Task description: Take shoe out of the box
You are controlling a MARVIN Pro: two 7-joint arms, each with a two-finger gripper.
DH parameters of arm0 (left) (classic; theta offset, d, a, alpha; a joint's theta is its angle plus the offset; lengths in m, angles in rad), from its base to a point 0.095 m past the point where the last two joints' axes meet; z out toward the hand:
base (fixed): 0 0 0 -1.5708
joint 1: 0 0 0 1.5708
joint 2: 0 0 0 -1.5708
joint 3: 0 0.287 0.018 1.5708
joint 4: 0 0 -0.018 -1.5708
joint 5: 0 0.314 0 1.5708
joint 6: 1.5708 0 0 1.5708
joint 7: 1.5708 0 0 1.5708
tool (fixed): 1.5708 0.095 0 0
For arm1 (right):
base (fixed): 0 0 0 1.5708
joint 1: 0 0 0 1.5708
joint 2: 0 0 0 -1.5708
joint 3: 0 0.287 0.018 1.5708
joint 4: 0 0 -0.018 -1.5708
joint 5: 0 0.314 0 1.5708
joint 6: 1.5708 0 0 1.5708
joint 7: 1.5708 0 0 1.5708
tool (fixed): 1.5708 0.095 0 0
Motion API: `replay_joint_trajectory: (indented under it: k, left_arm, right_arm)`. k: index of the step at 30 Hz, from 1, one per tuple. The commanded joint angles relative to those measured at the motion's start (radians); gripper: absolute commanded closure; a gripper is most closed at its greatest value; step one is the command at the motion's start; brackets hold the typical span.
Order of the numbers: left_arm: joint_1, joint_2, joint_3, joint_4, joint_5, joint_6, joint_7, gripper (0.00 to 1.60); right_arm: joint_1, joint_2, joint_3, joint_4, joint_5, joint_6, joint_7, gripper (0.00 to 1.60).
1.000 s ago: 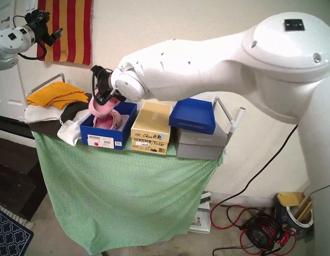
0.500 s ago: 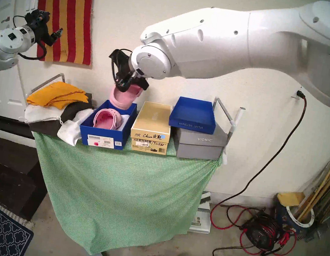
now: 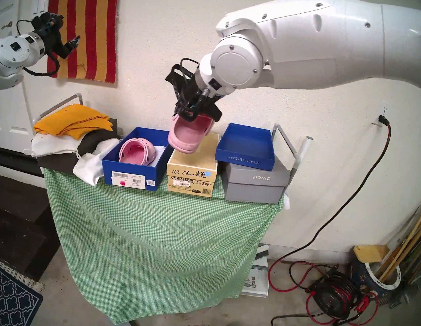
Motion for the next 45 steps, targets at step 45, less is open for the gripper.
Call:
replay_joint_trajectory:
  k: [45]
  left_arm:
    - [0.0,0.0,0.0,0.0,0.0,0.0,0.0,0.0]
  right_arm:
    - [0.206,0.342,-0.237,-0.24,-0.17,0.144,0.01,1.6]
